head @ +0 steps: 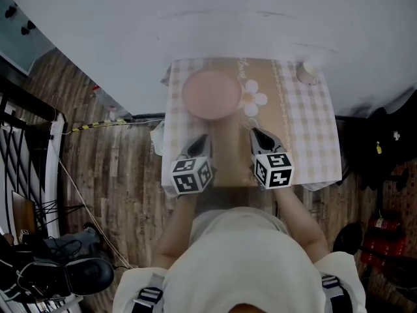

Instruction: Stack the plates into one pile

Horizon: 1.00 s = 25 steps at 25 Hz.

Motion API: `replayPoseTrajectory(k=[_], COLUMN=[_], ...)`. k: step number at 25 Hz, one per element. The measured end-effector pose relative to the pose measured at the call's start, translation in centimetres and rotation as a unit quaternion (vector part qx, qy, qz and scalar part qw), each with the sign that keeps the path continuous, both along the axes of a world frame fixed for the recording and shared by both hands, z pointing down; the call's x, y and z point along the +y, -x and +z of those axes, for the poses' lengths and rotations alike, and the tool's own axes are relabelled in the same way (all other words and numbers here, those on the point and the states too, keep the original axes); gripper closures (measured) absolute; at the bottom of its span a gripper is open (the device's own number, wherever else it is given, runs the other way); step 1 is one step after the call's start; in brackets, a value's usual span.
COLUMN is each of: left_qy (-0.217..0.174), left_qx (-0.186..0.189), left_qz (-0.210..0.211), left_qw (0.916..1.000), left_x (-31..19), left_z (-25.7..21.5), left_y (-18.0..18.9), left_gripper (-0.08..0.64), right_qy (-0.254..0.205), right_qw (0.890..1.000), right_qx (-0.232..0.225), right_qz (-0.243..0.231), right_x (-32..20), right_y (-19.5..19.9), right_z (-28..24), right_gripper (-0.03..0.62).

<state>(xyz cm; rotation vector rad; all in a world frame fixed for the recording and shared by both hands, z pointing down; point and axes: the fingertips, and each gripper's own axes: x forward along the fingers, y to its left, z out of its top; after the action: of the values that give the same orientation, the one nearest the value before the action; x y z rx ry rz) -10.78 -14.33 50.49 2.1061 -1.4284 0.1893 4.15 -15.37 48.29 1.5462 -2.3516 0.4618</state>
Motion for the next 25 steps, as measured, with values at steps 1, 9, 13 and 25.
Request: replayPoseTrajectory(k=[1,9,13,25], left_qy=[0.0,-0.005,-0.007,-0.016], left_qx=[0.0,0.004,0.005,0.001], left_qz=[0.0,0.008,0.014,0.031], left_qw=[1.0,0.9999,0.9999,0.9994], left_x=[0.7,5.7,8.1,14.8], left_z=[-0.1,-1.1,-1.3,-1.8], left_y=[-0.5,-3.4,-4.5,-7.2], left_gripper=[0.541,0.541,0.541,0.543], right_qy=[-0.001,-0.009,-0.012,-0.018], right_qw=[1.0,1.0,1.0,1.0], right_qx=[-0.001,-0.012,-0.016,-0.019], right_qz=[-0.001,-0.007,-0.007,-0.004], right_x=[0.7,5.4,7.9,15.2], right_y=[-0.4,-2.6,-3.6,-6.0], right_z=[-0.2,-1.0,-1.0,-0.8], right_gripper=[0.584,0.588,0.588,0.591])
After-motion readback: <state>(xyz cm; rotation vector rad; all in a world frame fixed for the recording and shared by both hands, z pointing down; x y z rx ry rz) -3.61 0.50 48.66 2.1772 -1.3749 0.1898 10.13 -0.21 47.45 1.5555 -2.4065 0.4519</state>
